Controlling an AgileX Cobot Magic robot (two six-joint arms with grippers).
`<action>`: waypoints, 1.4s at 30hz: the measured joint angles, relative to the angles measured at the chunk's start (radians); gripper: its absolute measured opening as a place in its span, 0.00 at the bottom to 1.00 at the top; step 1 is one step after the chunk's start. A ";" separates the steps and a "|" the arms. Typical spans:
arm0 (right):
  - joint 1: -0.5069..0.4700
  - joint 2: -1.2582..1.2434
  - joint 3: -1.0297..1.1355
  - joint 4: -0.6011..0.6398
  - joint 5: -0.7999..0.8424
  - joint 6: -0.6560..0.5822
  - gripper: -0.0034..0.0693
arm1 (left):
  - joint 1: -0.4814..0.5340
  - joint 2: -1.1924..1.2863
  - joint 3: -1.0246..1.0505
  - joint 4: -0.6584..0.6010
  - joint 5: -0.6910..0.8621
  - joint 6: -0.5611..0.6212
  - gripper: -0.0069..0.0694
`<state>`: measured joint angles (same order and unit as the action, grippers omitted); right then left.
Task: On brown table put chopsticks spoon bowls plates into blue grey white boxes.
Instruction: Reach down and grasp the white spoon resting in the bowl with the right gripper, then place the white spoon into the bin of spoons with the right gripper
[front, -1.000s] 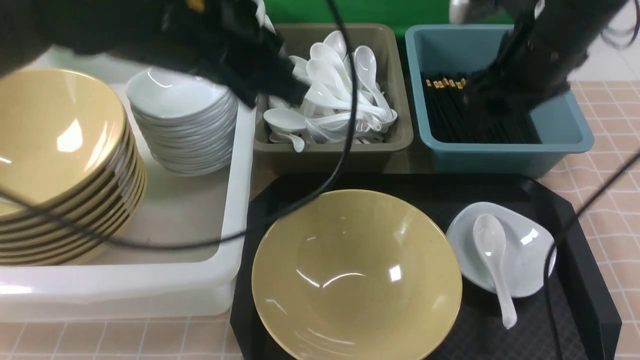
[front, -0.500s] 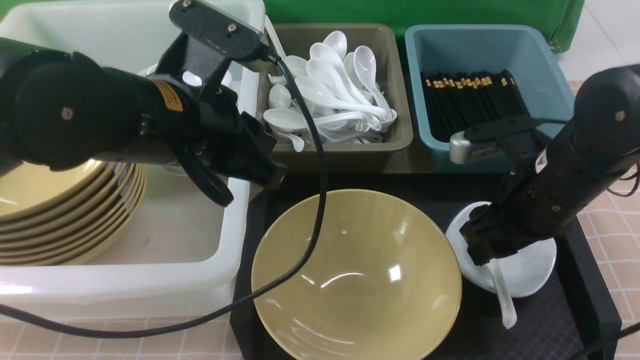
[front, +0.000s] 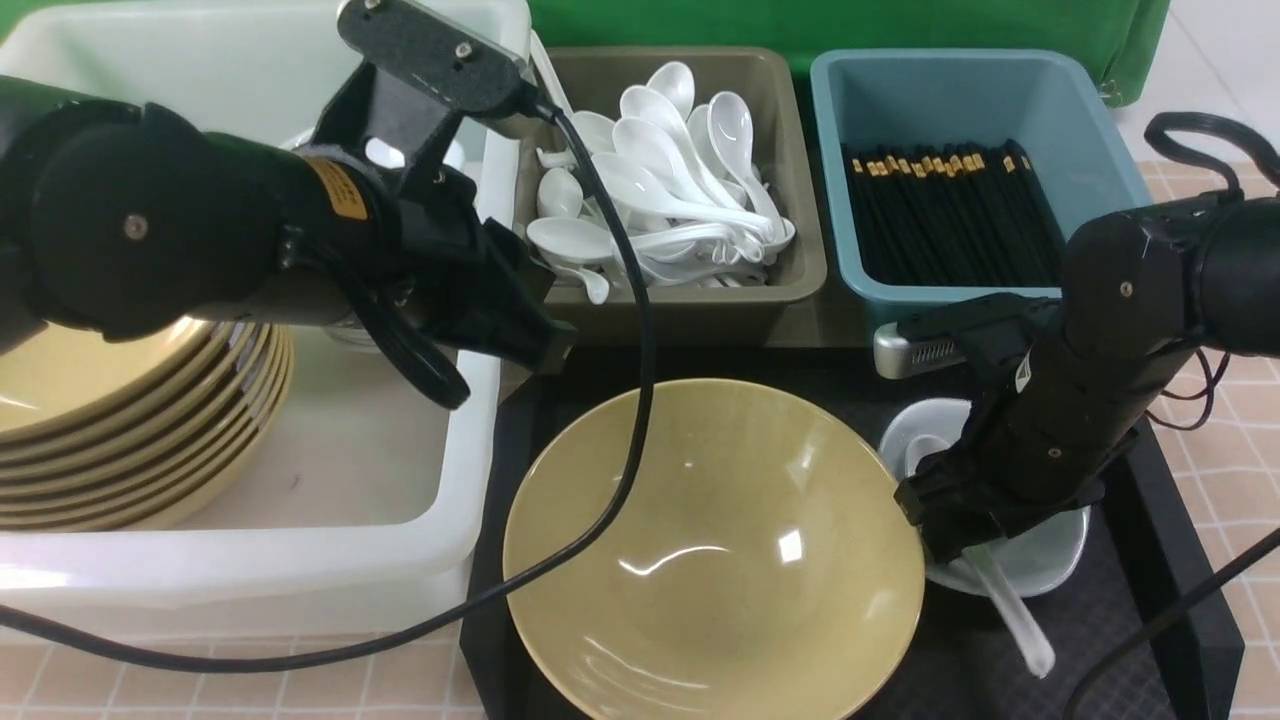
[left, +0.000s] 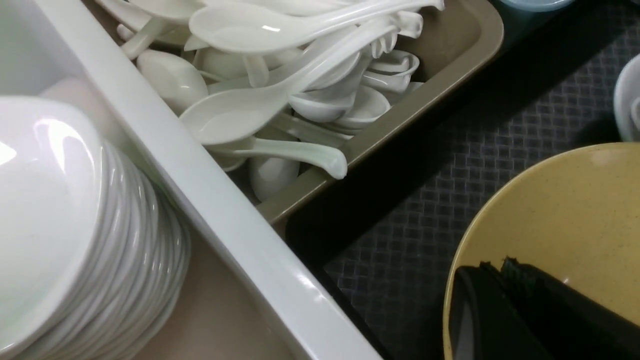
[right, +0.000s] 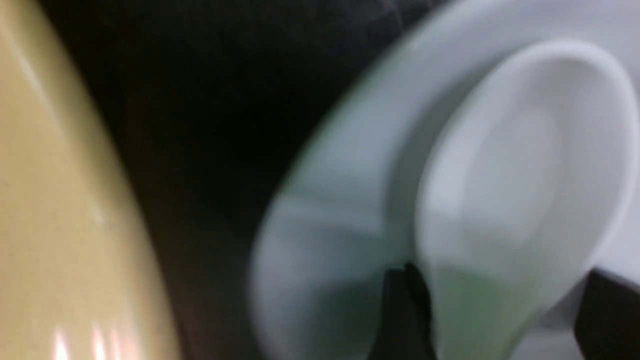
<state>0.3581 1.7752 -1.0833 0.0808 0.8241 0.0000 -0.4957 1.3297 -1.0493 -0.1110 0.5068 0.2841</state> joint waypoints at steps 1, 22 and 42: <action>0.000 0.005 0.000 -0.004 0.000 0.000 0.71 | 0.000 0.000 0.000 0.000 -0.003 0.000 0.09; 0.000 -0.106 -0.284 -0.031 0.030 -0.130 0.48 | 0.193 0.000 -0.024 -0.019 0.072 -0.067 0.09; 0.061 0.479 -1.259 0.150 -0.019 -0.220 0.82 | 0.295 0.003 -0.117 -0.306 0.171 0.163 0.10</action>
<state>0.4195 2.2538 -2.3422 0.2312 0.8055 -0.2196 -0.2005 1.3324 -1.1664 -0.4170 0.6783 0.4468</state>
